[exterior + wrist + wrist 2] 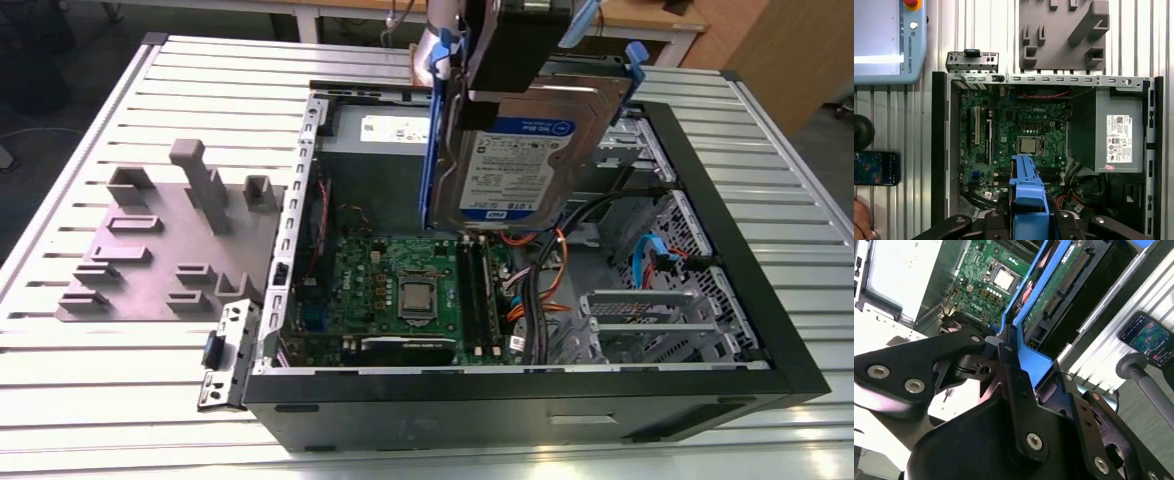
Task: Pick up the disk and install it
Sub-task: 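Insert the disk into the insertion slot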
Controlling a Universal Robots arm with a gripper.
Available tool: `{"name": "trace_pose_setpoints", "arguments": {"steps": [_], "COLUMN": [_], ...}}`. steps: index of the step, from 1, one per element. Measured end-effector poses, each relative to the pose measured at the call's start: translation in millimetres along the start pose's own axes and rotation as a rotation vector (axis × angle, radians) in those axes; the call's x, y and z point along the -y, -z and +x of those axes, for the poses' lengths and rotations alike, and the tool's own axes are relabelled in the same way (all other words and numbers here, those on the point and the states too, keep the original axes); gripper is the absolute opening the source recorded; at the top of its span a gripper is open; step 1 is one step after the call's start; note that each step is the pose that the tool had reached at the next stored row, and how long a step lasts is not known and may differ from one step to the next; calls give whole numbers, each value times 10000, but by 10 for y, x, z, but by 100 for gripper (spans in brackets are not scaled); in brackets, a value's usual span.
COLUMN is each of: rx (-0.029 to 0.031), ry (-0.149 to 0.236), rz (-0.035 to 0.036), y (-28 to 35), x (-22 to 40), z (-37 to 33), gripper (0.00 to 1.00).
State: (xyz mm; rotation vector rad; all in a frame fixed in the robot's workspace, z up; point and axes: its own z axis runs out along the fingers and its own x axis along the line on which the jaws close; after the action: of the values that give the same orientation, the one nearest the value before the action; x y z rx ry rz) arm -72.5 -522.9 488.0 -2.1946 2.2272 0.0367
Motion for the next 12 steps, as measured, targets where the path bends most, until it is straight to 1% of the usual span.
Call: {"name": "trace_pose_setpoints", "arguments": {"steps": [2, 4, 5, 7, 9, 12], "rx": [1, 3, 2, 2, 2, -1], "ry": [-11, -17, -18, -18, -19, -18], "rz": [-1, -1, -1, -1, -1, -2], "y": [-3, -10, -12, -14, -15, -19], "x": [9, 38, 59, 125, 177, 229], "z": [16, 24, 27, 27, 26, 39], "gripper": [36, 36, 36, 36, 36, 36]}}
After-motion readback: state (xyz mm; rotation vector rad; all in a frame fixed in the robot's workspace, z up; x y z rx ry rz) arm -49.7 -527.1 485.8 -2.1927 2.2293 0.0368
